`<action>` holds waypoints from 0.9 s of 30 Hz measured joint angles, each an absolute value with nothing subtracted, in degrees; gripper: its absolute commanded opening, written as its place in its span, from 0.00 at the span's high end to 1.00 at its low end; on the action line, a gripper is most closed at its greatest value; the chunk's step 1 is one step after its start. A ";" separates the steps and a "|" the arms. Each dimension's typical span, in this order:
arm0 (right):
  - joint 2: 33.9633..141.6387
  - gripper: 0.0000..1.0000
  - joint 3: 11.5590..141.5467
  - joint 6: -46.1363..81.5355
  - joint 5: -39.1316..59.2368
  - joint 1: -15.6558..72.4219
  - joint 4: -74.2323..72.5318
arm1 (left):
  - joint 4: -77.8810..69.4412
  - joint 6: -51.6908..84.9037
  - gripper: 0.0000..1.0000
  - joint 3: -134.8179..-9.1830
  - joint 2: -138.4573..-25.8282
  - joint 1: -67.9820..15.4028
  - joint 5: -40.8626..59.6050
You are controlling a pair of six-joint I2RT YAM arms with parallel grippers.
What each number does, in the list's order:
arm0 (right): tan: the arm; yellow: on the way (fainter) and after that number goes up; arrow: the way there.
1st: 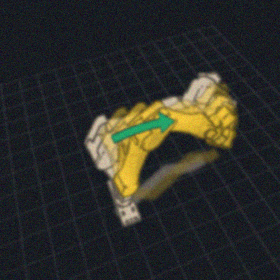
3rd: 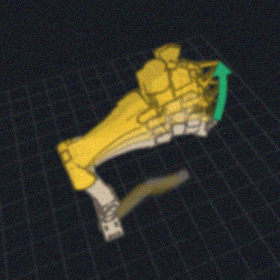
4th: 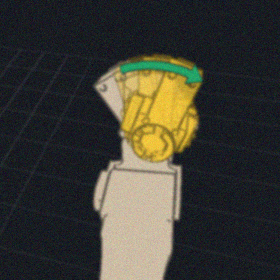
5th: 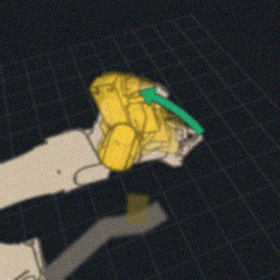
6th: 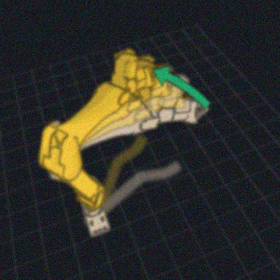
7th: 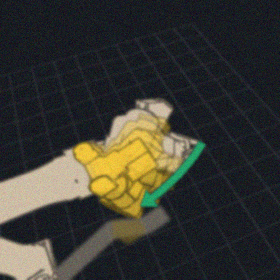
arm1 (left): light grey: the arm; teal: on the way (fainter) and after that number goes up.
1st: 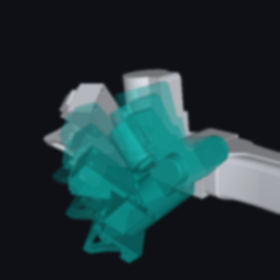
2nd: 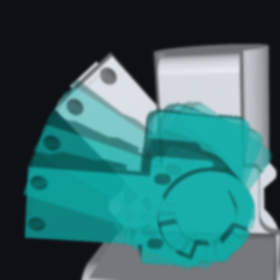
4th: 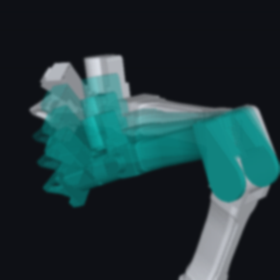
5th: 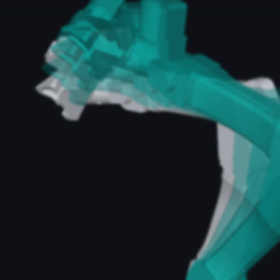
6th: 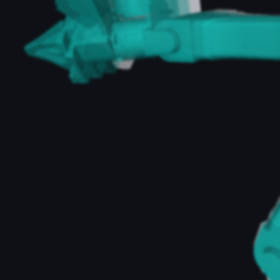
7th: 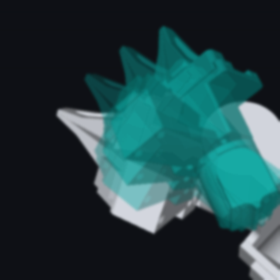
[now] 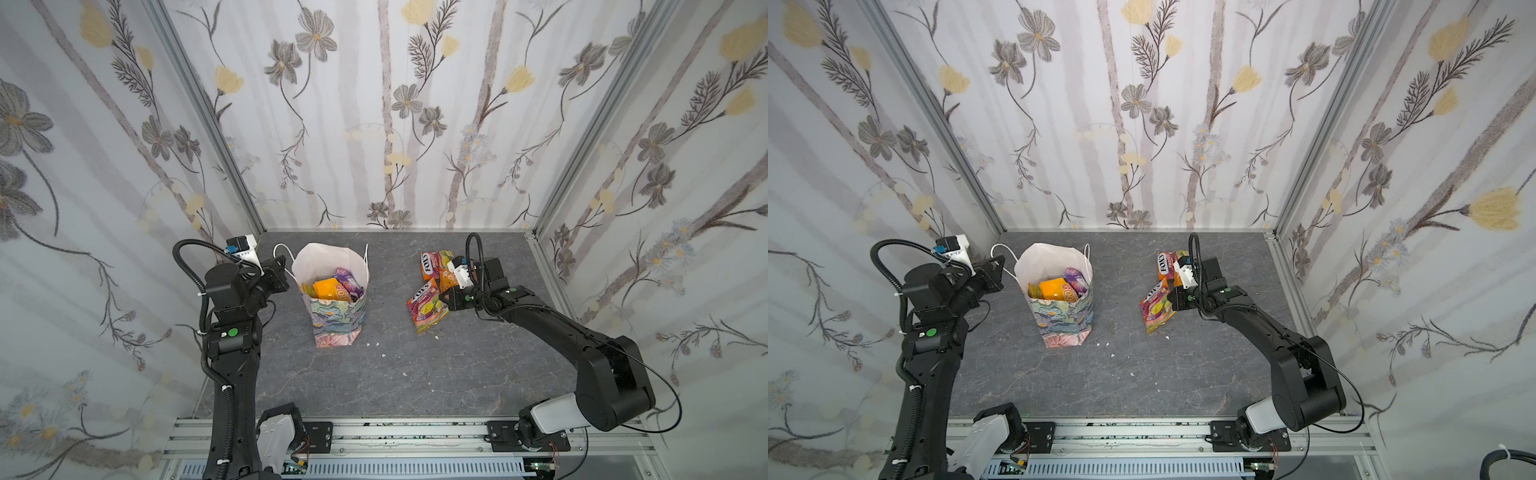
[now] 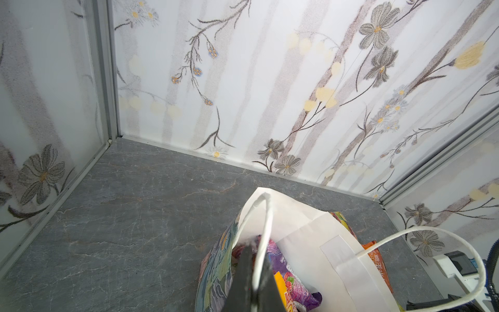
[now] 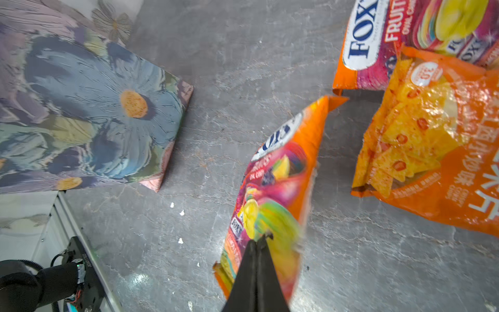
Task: Place the snacks into the paper bag
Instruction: 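Lower the open right gripper onto the Fox's Fruits bag and grasp its edge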
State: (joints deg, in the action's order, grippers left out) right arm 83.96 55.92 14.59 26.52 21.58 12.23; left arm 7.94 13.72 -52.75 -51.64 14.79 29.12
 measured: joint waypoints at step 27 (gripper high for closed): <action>97.34 0.38 55.61 6.22 6.96 26.35 16.01 | 7.94 13.72 0.95 -52.75 -51.64 14.79 28.99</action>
State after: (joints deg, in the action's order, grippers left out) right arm 97.34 55.61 6.22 6.96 26.35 16.01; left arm 7.94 13.72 -52.75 -51.64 14.79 28.99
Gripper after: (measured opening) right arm 0.618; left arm 0.053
